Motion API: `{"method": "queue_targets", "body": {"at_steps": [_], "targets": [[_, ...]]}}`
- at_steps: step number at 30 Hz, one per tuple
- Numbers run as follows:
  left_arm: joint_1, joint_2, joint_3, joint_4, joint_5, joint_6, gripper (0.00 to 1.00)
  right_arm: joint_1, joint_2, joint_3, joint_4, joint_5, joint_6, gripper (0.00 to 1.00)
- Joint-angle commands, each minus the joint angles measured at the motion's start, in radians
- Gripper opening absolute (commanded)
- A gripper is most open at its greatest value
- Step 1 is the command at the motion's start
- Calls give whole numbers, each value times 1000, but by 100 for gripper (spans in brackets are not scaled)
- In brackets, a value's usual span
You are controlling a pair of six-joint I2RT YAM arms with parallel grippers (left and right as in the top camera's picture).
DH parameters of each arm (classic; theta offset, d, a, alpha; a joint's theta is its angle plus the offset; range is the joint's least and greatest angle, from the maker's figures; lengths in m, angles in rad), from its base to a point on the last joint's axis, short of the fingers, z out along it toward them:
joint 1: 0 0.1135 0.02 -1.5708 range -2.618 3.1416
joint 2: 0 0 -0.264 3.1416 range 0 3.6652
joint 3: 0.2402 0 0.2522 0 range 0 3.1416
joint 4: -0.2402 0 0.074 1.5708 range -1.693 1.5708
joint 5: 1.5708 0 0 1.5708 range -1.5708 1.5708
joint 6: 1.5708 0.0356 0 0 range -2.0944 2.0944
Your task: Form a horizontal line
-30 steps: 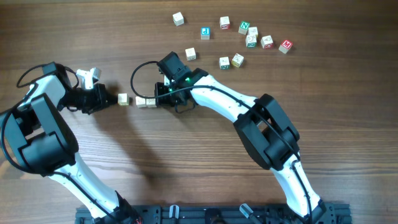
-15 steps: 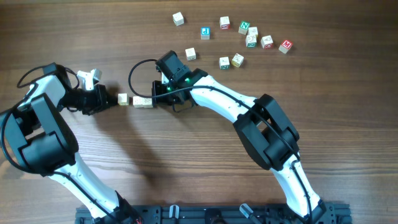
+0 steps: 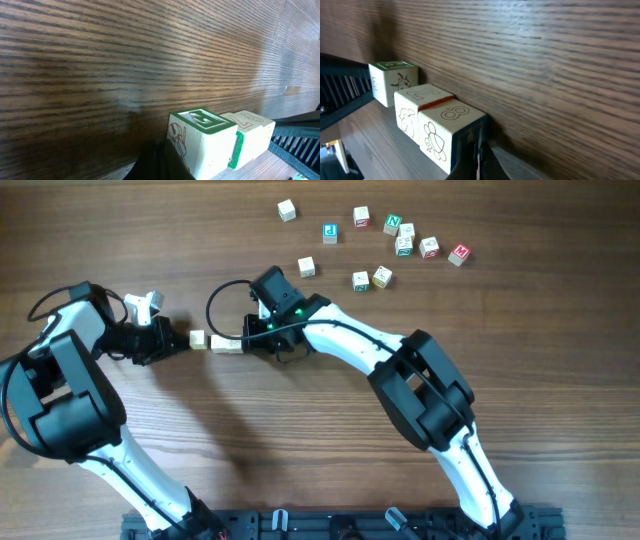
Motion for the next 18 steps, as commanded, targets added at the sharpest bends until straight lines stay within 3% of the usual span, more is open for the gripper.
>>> {"method": "queue_targets", "body": {"at_steps": [1,18], "targets": [[5,23,-23,-3,-21,28,4,18,17,-5,14,-23,10,5],[5,23,-23,-19,-2,29,4,21,17,-5,95,-23,9,4]]}}
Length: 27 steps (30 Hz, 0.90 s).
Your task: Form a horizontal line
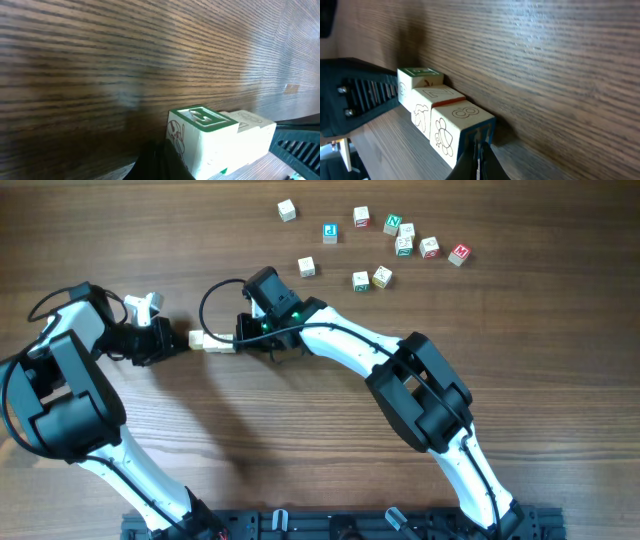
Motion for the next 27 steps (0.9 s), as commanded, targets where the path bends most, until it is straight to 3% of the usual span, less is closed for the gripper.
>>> {"method": "queue_targets", "body": {"at_steps": [1,16,27], "targets": [[2,23,-22,-6,-1,29,4,5,17,-5,14,-20,3,5],[2,23,-22,-16,26,51,4,5,21,-10,-37,-13,0,4],[3,23,-22,8,-125,72,4,-3,21,-10,-117,185,-27,6]]}}
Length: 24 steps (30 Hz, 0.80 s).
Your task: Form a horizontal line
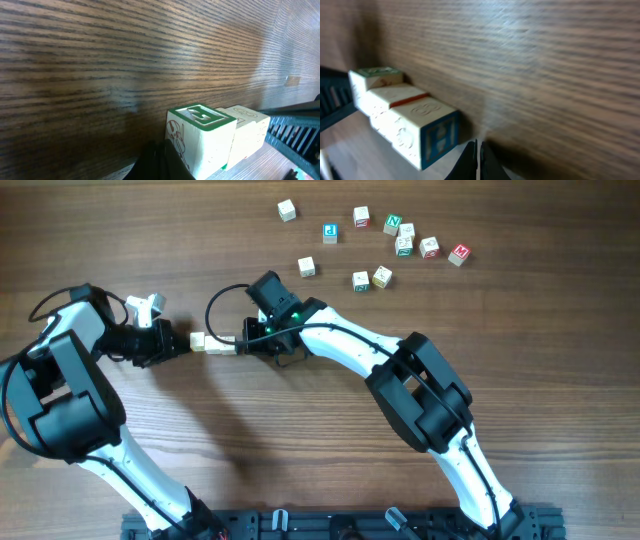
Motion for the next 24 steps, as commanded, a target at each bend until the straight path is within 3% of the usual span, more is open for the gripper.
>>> {"method": "queue_targets", "body": {"at_steps": [1,5,13,24], "targets": [[1,21,-18,23,-135,27,4,-5,21,-7,-10,95,-47,6],[16,21,-18,41,-150,-9,4,-29,5,0,-33,99,-84,5],[117,21,-18,135,-150,-264,4,-89,-38,123,-97,67,-236,5],[74,-51,44,149,-138,-270,4,-93,-38,167,-116,77,-259,5]]}}
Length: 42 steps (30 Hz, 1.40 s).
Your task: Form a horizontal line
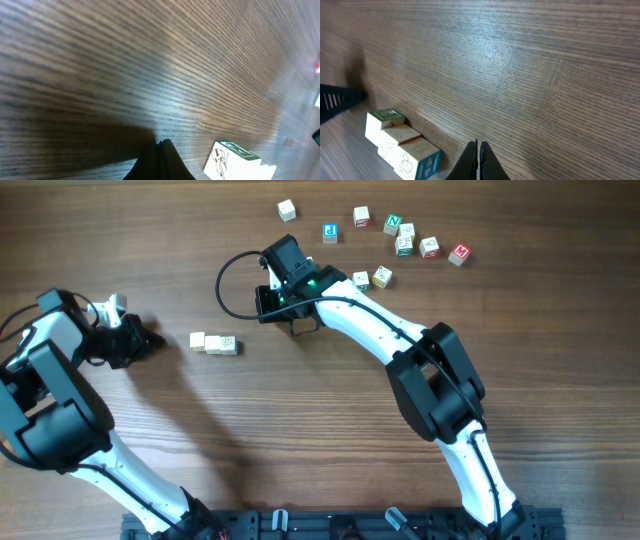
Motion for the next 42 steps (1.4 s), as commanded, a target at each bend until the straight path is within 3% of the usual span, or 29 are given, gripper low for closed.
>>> {"method": "queue_targets", "body": {"at_steps": [1,6,14,23,32,42], "targets": [[-39,-53,71,11,-94,-13,4,3,-32,21,-2,12,-21,5],[-134,-95,153,13,-115,-1,4,1,-31,12,-4,143,-20,5],[-278,-95,156,66,-190,8,4,-73,-27,-29,-39,167,6,4],[-304,-95,156,-13,-289,85,4,-150,-27,-37,-65,80,4,4],[-304,-95,156,-134,-283,132,4,-147,-27,-37,-77,68,5,4],[-309,-95,156,-161,-224,154,4,-147,-27,-37,-85,68,5,4]]}}
